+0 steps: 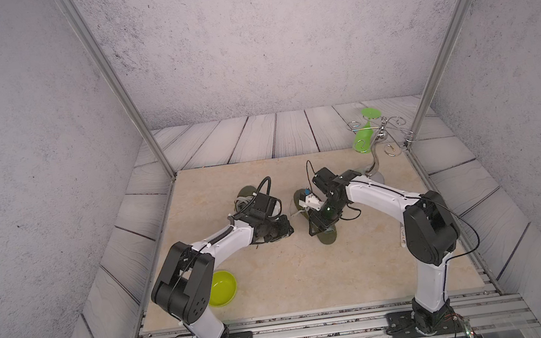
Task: Insert the insole into the shoe
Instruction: Adjust the insole in the shoe.
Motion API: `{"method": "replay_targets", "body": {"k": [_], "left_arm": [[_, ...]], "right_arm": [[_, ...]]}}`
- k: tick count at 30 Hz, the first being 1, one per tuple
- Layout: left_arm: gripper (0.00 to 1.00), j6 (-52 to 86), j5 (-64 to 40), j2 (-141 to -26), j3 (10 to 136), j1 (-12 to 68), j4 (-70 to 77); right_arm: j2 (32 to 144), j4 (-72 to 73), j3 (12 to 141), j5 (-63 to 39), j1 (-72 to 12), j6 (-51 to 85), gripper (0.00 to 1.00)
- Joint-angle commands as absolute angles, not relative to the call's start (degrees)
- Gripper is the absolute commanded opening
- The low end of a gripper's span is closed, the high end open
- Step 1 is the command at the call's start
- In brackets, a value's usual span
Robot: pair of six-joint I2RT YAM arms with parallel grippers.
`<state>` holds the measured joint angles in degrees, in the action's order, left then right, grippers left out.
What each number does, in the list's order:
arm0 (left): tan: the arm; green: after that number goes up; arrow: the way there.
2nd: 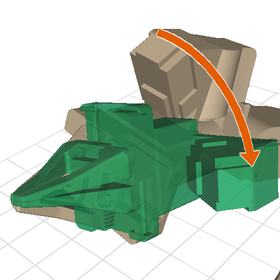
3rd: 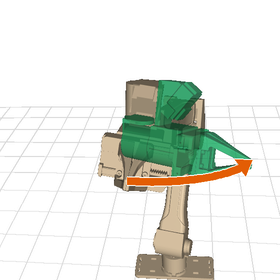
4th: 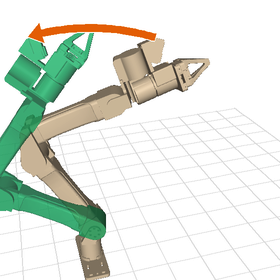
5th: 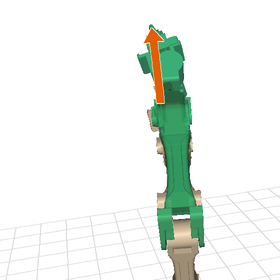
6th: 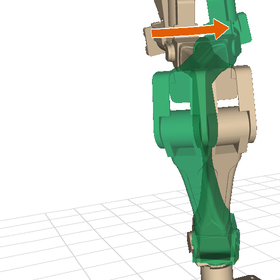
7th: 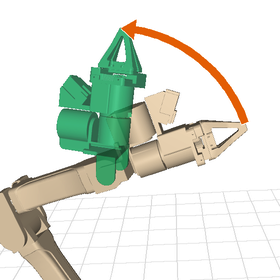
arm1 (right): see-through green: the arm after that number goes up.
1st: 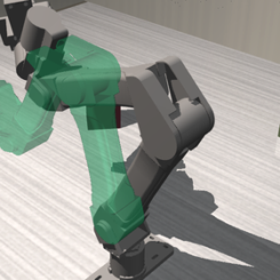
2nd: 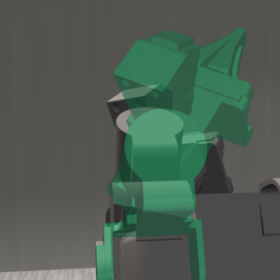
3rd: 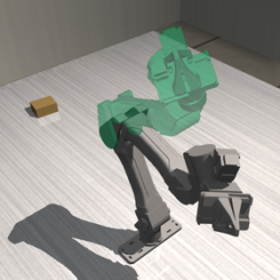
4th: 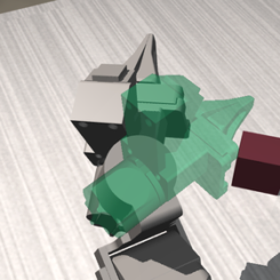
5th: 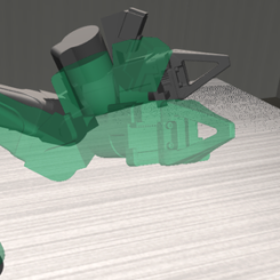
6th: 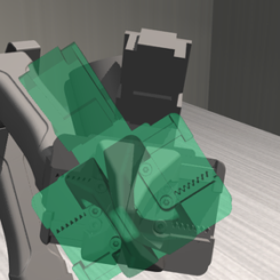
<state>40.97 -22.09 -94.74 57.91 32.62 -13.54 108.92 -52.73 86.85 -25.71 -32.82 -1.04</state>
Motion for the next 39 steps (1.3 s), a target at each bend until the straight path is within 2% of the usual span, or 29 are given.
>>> {"method": "replay_targets", "body": {"k": [1,4,8,10,13,21,26,32,39], "left_arm": [[0.24,40.61,-21.6,-93.55,58.2,32.26,-14.22],[0.24,40.61,-21.52,-93.51,58.33,32.26,-14.28],[0.24,40.61,-21.62,-93.69,58.53,32.26,-14.27],[0.24,40.52,-21.62,-93.81,58.57,32.26,-14.24],[0.24,40.41,-21.75,-94.03,58.59,32.26,-14.24],[0.24,40.23,-21.69,-94.09,58.55,32.26,-14.33],[0.24,40.1,-21.42,-93.89,58.46,32.17,-14.58],[0.24,39.99,-21.43,-94.23,58.65,32.17,-14.52],[0.24,40.08,-21.41,-93.98,58.36,32.17,-14.5]], "right_arm": [[102.78,-51.94,86.31,-20.01,-32.75,2.9,0.43],[100.77,-49.29,86.13,-12.97,-32.74,7.81,0.32],[101.64,-47.51,87.28,-8.17,-32.77,13.61,0.13],[102.84,-47.02,87.88,-6.58,-32.86,15.93,0.06],[104.6,-45.94,88.31,-4.82,-33.26,18.35,0.03],[109.17,-43.95,89.89,-2.86,-34.02,19.77,0.01],[109.7,-44.93,90.51,0.21,-34.51,18.17,0.04],[109.86,-49.38,90.91,9.62,-35.51,14.36,0.3],[111.47,-49.41,89.71,8.99,-35.77,12.79,0.42]]}}
